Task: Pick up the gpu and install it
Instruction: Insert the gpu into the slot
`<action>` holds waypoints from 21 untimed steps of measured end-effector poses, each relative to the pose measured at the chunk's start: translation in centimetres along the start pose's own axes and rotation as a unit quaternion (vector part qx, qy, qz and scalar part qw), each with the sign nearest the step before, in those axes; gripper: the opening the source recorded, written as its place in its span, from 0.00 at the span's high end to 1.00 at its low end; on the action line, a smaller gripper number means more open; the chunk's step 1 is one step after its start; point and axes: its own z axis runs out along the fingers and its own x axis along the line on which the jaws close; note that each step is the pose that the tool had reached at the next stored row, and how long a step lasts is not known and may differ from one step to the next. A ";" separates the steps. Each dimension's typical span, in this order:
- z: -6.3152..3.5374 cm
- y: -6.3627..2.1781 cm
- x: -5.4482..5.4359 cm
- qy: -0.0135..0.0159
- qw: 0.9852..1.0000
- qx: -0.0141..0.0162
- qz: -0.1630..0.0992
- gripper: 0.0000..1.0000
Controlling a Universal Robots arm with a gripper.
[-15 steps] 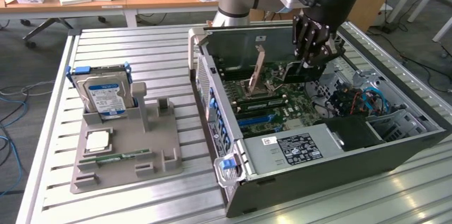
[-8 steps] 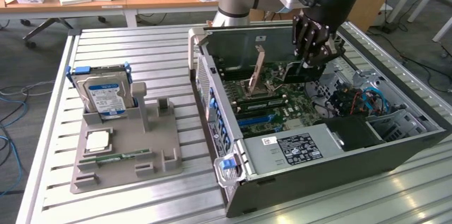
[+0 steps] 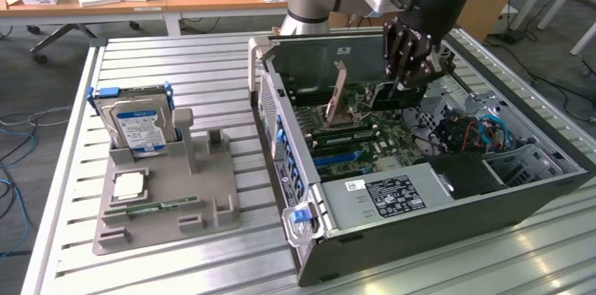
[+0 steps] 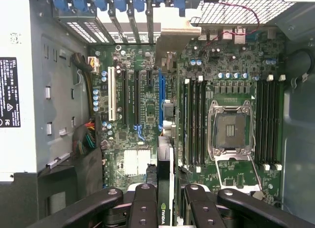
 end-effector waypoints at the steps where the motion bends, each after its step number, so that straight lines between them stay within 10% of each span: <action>1: 0.05 0.01 0.0 0.000 1.000 0.000 -0.001 0.74; 21: 0.97 0.12 0.0 0.000 1.000 0.004 -0.031 0.74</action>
